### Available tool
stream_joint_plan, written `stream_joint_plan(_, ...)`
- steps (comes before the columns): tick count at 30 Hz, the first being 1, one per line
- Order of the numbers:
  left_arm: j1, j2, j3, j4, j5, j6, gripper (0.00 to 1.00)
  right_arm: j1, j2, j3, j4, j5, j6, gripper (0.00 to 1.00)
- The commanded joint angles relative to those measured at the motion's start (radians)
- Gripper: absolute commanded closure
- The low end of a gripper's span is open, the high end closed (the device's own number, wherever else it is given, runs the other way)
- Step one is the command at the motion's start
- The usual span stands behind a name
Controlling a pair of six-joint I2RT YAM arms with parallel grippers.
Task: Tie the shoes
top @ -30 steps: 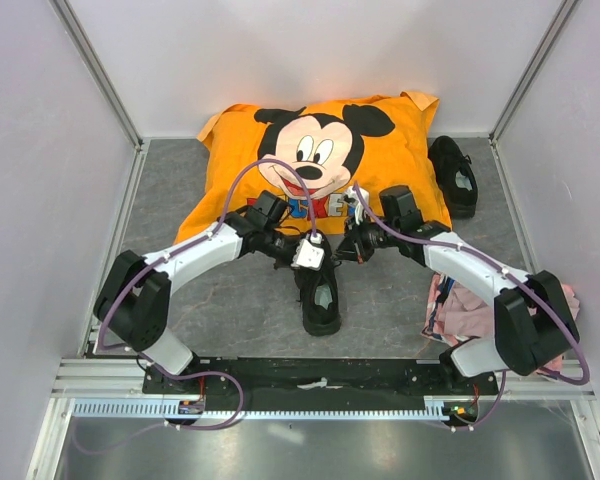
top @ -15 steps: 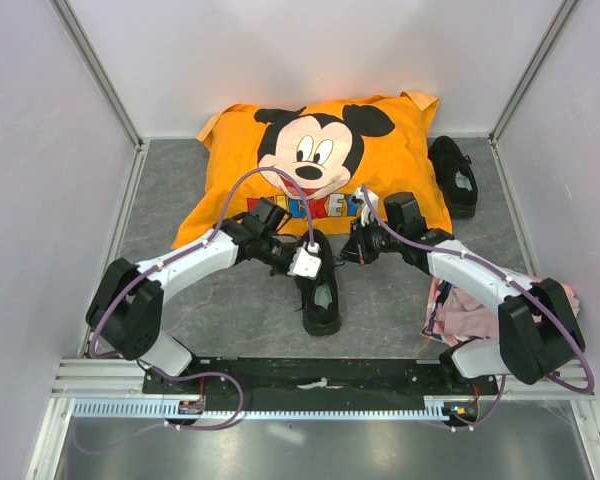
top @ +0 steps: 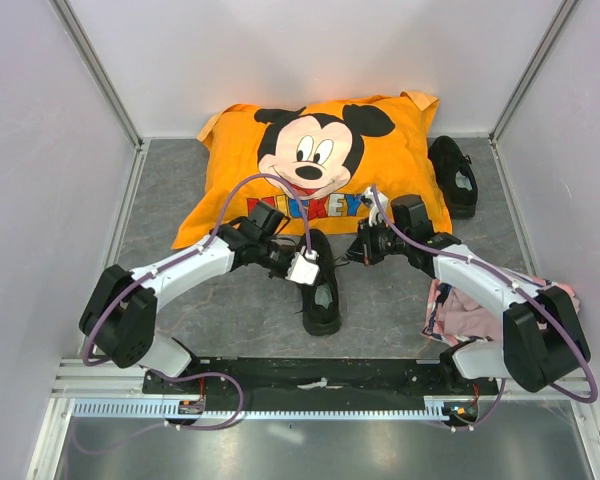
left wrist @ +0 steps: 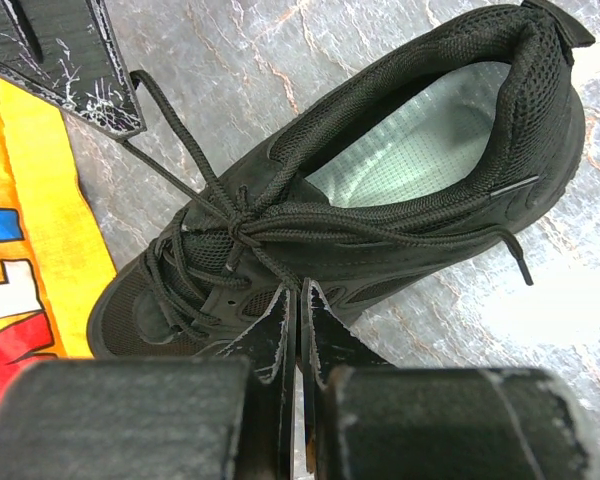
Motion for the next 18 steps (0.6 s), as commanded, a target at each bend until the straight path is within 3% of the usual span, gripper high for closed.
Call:
stream_joint_plan(1, 0.002, -0.018, -0.024, -0.093, -0.019, 0.041, 0.99, -0.057, -0.035, -0.014, 0.044, 0.160, -0.003, 1.00)
stream_joint_plan(9, 0.003, -0.005, -0.026, -0.093, -0.028, 0.051, 0.98, -0.059, -0.067, -0.034, 0.067, 0.146, 0.006, 1.00)
stream_joint_plan(13, 0.002, -0.008, -0.006, -0.099, -0.025, 0.033, 0.98, -0.056, -0.068, -0.037, 0.118, -0.014, 0.031, 1.00)
stream_joint_plan(14, 0.002, -0.006, 0.006, -0.108, -0.024, 0.018, 0.93, -0.053, -0.066, -0.028, 0.120, -0.048, 0.034, 0.99)
stream_joint_plan(16, 0.003, -0.015, 0.049, -0.125, -0.019, -0.053, 0.78, -0.051, -0.061, 0.002, 0.120, -0.111, 0.034, 0.77)
stream_joint_plan(17, 0.005, -0.026, 0.068, -0.124, -0.016, -0.080, 0.66, -0.053, -0.063, 0.015, 0.113, -0.136, 0.017, 0.62)
stream_joint_plan(18, 0.008, -0.038, 0.071, -0.125, -0.013, -0.128, 0.61, -0.051, -0.066, 0.041, 0.109, -0.145, 0.006, 0.55)
